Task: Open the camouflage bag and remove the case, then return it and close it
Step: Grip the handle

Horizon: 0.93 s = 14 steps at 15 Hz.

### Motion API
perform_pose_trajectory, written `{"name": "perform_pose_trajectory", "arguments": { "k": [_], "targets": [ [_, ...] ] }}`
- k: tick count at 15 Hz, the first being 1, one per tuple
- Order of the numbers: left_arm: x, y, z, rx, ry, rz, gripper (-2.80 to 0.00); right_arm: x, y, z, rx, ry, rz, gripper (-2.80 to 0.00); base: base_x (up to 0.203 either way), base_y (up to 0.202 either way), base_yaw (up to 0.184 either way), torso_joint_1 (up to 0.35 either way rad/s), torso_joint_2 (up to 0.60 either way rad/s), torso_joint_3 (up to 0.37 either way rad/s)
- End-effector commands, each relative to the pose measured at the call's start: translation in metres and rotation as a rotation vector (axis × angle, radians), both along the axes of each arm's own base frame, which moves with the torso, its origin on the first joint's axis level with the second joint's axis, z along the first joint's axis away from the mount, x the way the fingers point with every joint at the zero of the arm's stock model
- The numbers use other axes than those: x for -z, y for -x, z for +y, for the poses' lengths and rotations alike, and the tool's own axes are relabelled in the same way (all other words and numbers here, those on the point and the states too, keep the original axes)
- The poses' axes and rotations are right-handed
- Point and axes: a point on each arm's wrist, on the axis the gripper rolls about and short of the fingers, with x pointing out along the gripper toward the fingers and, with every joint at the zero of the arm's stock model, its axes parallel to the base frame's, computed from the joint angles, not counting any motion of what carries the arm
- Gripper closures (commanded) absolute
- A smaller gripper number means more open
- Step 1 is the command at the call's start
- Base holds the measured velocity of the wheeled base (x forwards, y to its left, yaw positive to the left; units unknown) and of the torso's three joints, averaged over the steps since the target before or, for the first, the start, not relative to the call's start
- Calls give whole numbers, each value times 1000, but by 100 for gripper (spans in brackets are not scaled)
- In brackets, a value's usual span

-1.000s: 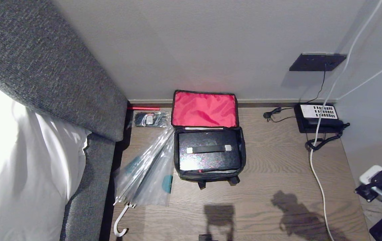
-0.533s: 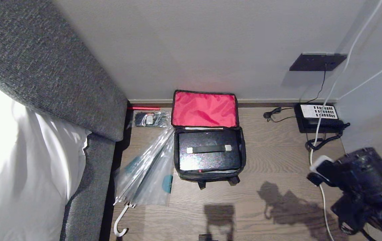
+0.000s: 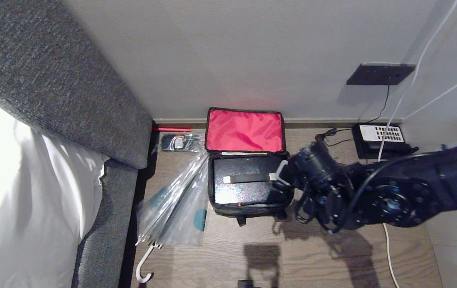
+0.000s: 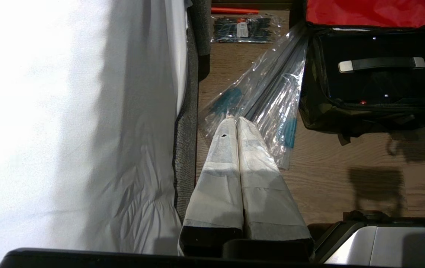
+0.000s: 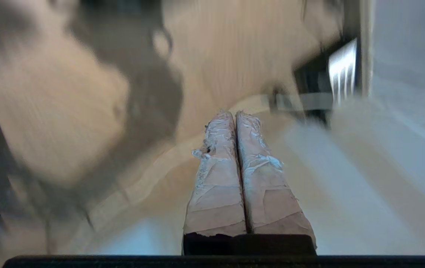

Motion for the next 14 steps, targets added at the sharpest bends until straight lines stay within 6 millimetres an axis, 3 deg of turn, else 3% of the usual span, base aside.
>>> {"name": "perform_pose_trajectory", "arguments": {
  "k": [1,3,6,9,14],
  "targets": [
    [0,0,0,0,0,-1,0,33,-25,36,-13,1,17,0,0,0,0,0,0,0],
    [0,0,0,0,0,1,0,58,-41,63,-3,-76,-19,0,0,0,0,0,0,0],
    [0,0,0,0,0,0,0,88,-59,86,4,-149,-64,0,0,0,0,0,0,0],
    [0,0,0,0,0,0,0,97,-67,101,-83,-227,-40,0,0,0,0,0,0,0],
    [0,0,0,0,0,-1,0,100,-83,112,-145,-171,-67,0,0,0,0,0,0,0]
  ]
}}
